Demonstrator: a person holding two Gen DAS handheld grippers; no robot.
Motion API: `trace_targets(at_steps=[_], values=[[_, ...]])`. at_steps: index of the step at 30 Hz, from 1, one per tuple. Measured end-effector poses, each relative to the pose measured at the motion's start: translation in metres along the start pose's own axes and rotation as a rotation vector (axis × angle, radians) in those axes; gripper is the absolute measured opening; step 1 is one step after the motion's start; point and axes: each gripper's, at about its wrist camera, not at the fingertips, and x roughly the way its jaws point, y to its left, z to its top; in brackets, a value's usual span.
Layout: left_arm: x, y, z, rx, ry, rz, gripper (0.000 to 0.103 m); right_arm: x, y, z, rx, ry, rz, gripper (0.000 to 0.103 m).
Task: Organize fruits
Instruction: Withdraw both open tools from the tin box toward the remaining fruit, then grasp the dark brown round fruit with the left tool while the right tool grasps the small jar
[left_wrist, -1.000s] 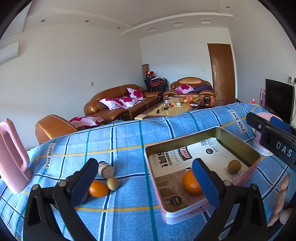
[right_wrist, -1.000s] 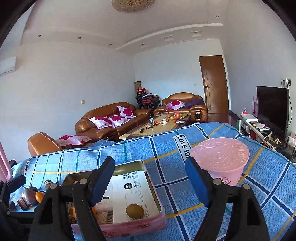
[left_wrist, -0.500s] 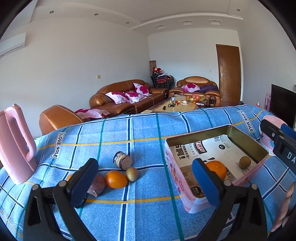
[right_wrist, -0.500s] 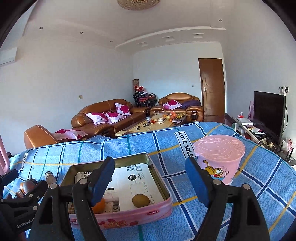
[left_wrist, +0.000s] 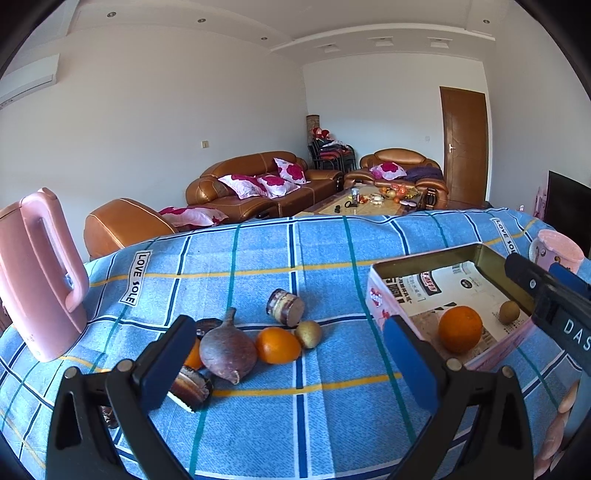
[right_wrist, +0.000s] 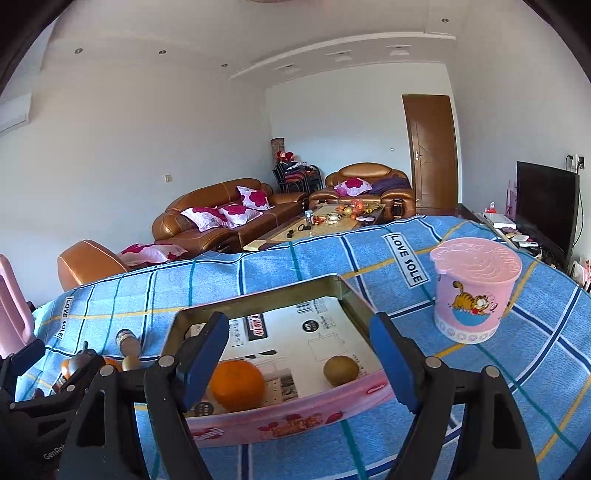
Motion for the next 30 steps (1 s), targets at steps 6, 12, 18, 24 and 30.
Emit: trace_targets(at_steps=[6,12,18,24,30], values=[[0.003,0.027,-0.003,-0.015,0.028,0.031,0.103,-0.001,0.035,-0.007,-0.029,0.019,0.053,0.080],[0.007,0.058,-0.007,-0.009,0.061,0.061,0.103,-0.003,0.069,-0.013,-0.073,0.035,0.104,0.080],[0.011,0.098,-0.017,-0.054,0.141,0.084,0.103,-0.002,0.095,-0.020,-0.082,0.068,0.159,0.080],[0.007,0.134,-0.029,-0.120,0.196,0.137,0.103,-0.002,0.120,-0.025,-0.096,0.093,0.189,0.080],[0.019,0.170,-0.043,-0.245,0.301,0.130,0.091,0.000,0.136,-0.030,-0.094,0.128,0.215,0.080]])
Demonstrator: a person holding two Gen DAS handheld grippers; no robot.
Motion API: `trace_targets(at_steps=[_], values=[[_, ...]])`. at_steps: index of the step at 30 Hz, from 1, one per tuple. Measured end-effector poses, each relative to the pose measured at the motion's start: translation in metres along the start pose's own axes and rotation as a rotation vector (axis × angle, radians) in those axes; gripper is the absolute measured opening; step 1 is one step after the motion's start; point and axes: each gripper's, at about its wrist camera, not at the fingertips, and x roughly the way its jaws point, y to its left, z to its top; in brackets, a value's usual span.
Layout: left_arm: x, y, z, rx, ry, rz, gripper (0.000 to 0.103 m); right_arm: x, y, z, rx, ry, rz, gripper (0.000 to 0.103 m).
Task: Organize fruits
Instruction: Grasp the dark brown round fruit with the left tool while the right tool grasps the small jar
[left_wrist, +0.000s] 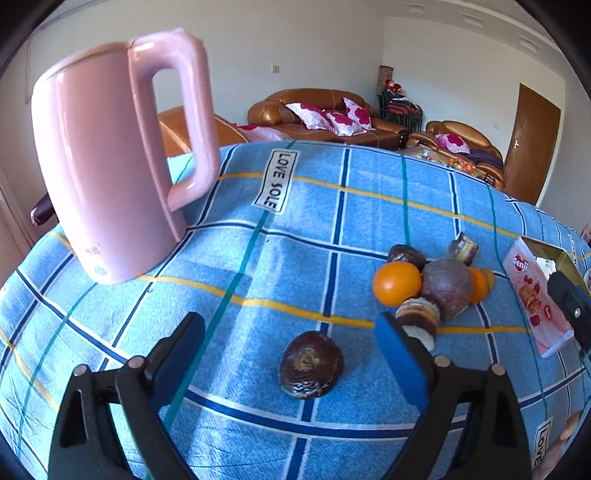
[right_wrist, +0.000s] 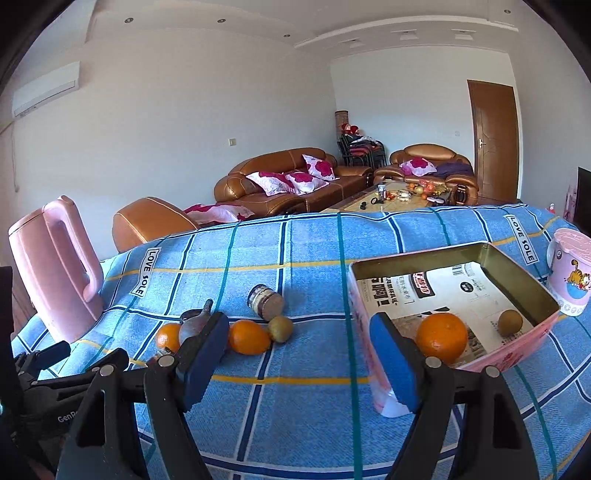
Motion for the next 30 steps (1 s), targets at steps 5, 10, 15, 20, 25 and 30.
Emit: trace_targets(at_steps=[5,10,15,20,25,30], values=[[0.018,0.002,-0.006,-0.023,0.106,-0.037,0.077,-0.002,0.000,-0.002,0.014,-0.006,0.043,0.080],[0.018,-0.004,-0.009,0.000,0.123,-0.064,0.056,0.000,-0.005,-0.004,0.052,0.018,0.072,0.080],[0.017,-0.005,-0.008,0.007,0.117,-0.100,0.037,0.006,-0.010,-0.006,0.087,0.057,0.095,0.080],[0.002,-0.002,-0.004,-0.026,0.020,-0.093,0.037,0.007,-0.007,-0.007,0.082,0.077,0.112,0.080],[-0.021,0.017,0.005,-0.112,-0.136,0.012,0.037,0.010,0.008,-0.011,0.033,0.118,0.161,0.080],[-0.015,0.028,0.010,-0.163,-0.149,0.043,0.037,0.032,0.041,-0.020,-0.028,0.258,0.229,0.080]])
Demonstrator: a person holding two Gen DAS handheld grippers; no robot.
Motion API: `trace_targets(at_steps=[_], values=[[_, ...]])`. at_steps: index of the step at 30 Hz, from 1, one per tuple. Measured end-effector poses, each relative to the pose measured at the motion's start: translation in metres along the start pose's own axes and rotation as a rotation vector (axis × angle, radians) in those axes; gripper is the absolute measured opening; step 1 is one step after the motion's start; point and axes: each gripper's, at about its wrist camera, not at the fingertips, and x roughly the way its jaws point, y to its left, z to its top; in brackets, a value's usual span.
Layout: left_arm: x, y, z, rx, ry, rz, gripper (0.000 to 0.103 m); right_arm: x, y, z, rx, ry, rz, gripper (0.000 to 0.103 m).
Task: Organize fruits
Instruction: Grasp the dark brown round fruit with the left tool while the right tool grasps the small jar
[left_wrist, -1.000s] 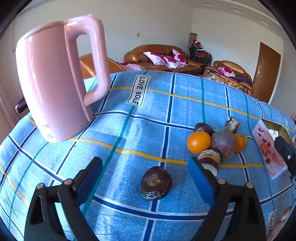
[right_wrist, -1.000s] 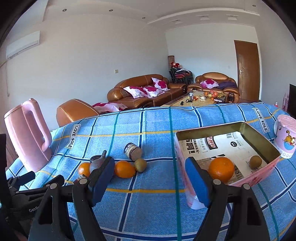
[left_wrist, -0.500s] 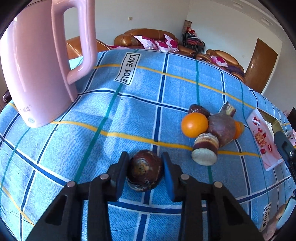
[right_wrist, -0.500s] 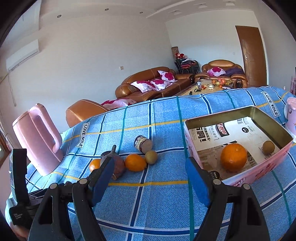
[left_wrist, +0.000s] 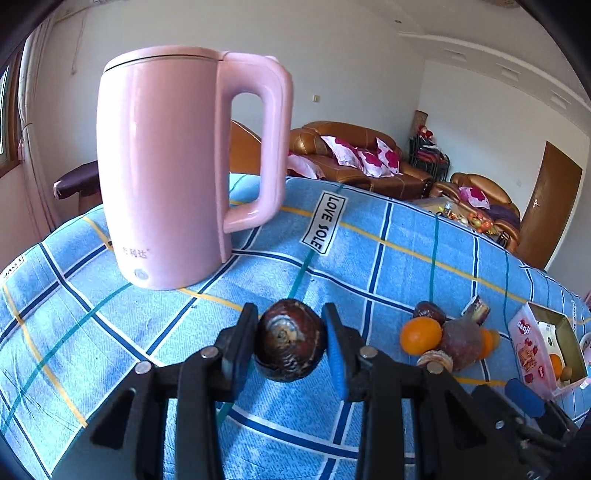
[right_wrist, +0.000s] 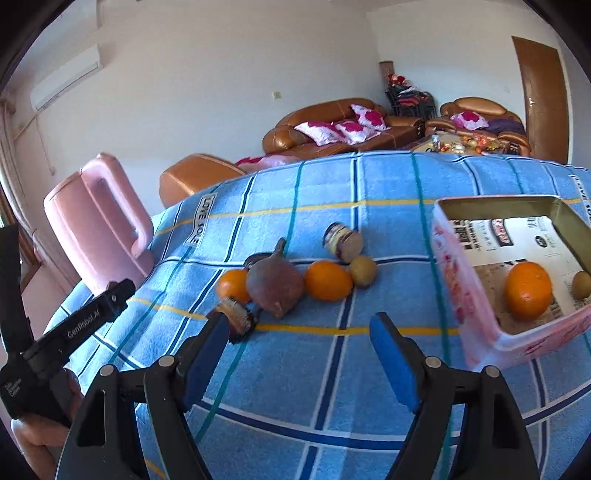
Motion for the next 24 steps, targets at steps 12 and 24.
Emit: trace_targets(at_steps=[12,24], values=[[0.000,0.012,0.001,-0.031,0.004,0.046,0.037,0.062,0.055,0.009,-0.045,0.155,0.004,0.067],[-0.005,-0.001,-0.002,0.018,-0.038,0.011,0.037,0.027,0.041,-0.005,-0.107,0.106,0.072,0.045]])
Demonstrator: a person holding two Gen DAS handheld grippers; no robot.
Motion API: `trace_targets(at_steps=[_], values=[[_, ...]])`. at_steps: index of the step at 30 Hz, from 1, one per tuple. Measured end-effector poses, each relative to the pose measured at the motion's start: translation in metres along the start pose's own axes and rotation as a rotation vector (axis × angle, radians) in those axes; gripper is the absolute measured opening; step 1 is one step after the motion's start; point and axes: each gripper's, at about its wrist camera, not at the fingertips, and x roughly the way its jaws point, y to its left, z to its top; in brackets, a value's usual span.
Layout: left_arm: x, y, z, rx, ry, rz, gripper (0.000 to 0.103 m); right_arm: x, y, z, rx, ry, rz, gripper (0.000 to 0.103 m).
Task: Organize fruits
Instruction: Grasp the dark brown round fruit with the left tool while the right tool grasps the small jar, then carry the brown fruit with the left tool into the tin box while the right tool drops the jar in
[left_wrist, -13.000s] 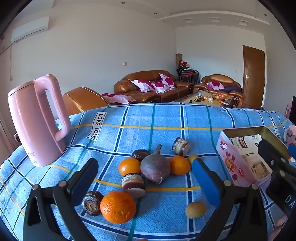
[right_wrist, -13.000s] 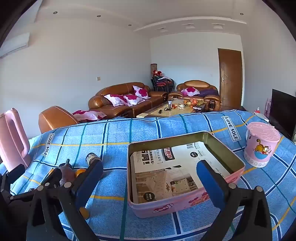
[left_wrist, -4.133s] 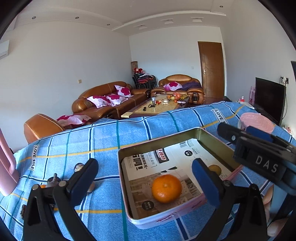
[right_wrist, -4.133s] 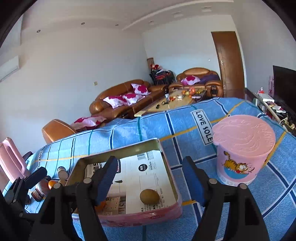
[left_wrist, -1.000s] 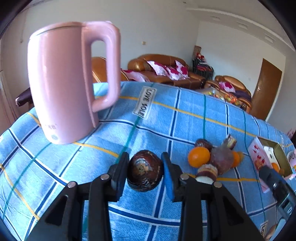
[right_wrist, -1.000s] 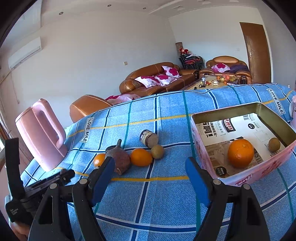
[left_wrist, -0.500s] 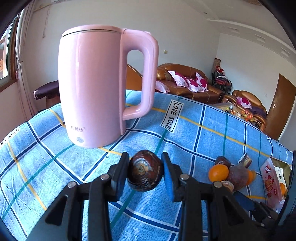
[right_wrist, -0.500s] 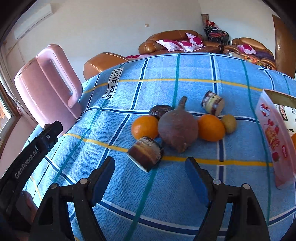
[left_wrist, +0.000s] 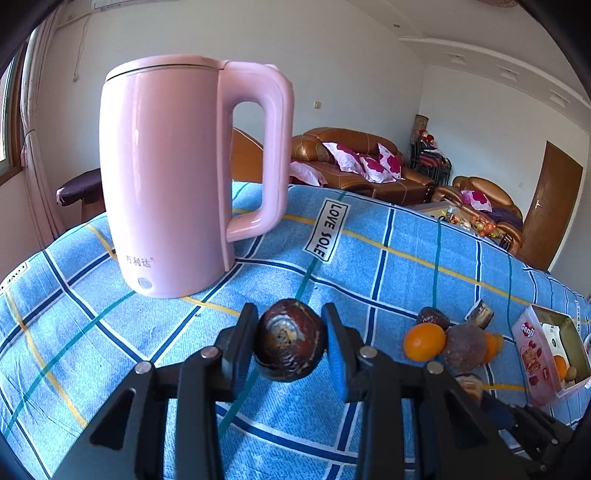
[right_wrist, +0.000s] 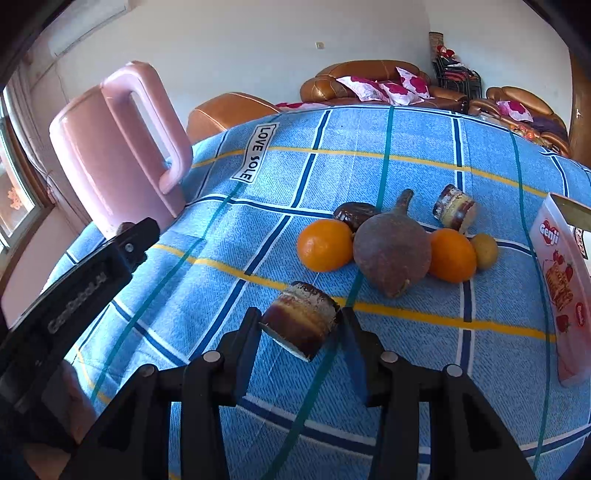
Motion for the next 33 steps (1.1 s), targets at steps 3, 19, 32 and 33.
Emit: trace_targets(at_steps=[3,19,32,33], values=[[-0.002,-0.006,-0.001,0.023,-0.020,-0.016,0.037,-0.023,-0.020,-0.005,0.002,-0.073,-0.026,0.045],[-0.015,-0.038,-0.009,0.124,-0.109,-0.025,0.037,-0.082,-0.080,-0.003,-0.012,-0.297,-0.248,0.045],[-0.025,-0.081,-0.020,0.221,-0.120,-0.030,0.037,-0.097,-0.069,-0.010,-0.128,-0.394,-0.372,0.046],[-0.025,-0.084,-0.020,0.223,-0.118,-0.034,0.037,-0.098,-0.071,-0.010,-0.129,-0.399,-0.377,0.046]])
